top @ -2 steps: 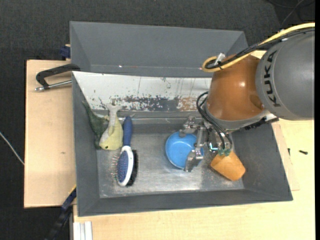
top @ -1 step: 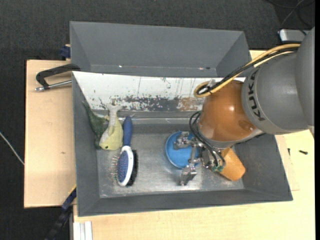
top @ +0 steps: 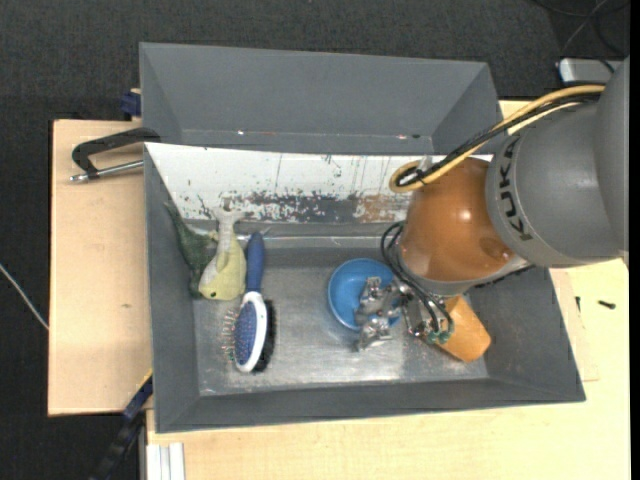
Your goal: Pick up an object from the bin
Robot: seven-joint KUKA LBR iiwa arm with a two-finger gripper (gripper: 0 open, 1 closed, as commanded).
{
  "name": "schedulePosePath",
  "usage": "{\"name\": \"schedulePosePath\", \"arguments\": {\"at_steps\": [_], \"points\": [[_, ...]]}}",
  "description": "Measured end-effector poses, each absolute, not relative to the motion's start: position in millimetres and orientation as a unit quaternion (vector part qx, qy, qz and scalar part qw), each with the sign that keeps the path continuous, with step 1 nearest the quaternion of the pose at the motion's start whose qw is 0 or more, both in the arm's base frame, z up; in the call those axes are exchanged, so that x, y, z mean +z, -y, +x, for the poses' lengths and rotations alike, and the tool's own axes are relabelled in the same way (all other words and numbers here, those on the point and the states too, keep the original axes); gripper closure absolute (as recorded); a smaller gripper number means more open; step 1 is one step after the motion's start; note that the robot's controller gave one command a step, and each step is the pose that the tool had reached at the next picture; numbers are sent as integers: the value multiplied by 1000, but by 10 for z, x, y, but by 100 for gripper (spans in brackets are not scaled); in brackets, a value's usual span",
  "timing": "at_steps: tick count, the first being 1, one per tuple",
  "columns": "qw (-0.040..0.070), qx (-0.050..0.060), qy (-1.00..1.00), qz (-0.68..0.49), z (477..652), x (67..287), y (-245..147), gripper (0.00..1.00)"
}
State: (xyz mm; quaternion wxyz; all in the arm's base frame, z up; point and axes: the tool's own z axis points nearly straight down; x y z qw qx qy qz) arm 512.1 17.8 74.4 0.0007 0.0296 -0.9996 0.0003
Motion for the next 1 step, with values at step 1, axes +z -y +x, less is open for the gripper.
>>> {"name": "schedulePosePath", "arguments": {"at_steps": [1], "points": [[-7,1,994,106,4996,2359,60,100]]}}
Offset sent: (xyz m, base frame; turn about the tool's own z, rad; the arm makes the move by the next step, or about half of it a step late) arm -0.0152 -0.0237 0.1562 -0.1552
